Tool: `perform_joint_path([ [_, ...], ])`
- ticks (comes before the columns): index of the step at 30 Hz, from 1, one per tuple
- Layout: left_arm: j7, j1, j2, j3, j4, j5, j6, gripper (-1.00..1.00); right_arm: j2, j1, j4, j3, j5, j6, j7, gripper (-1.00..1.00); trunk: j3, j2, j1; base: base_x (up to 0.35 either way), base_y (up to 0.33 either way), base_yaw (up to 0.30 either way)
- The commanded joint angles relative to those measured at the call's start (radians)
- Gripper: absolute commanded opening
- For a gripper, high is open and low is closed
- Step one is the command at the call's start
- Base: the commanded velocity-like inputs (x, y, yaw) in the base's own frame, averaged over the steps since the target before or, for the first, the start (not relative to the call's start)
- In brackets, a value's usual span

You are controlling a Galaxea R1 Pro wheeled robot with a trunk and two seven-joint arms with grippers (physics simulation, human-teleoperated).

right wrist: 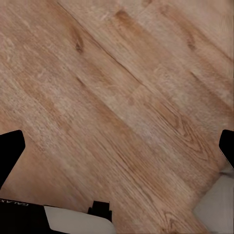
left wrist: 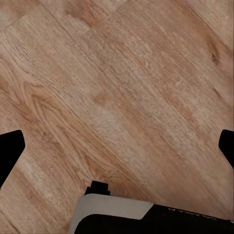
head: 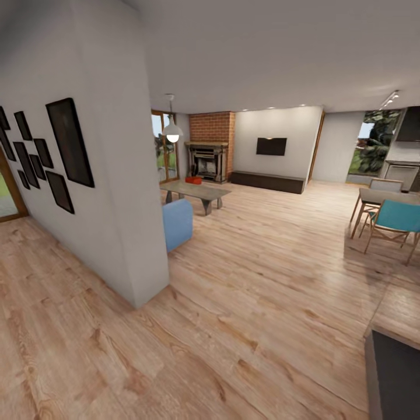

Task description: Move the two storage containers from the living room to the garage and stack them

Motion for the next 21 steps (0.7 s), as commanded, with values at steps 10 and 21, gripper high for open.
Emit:
perform_joint_path([
  [10, -0.002, -0.002, -0.001, 0.002, 0.005, 0.004, -0.007, 1.0, 0.0, -0.002, 0.004, 0.007, 0.001, -0.007, 0.0, 1.0, -0.001, -0.001, 0.001, 0.325, 0.0, -0.002],
  [21, -0.002, -0.002, -0.001, 0.002, 0.005, 0.004, -0.007, 1.0, 0.0, -0.002, 0.004, 0.007, 0.001, -0.007, 0.0, 1.0, -0.001, -0.001, 0.001, 0.325, 0.0, 0.0],
])
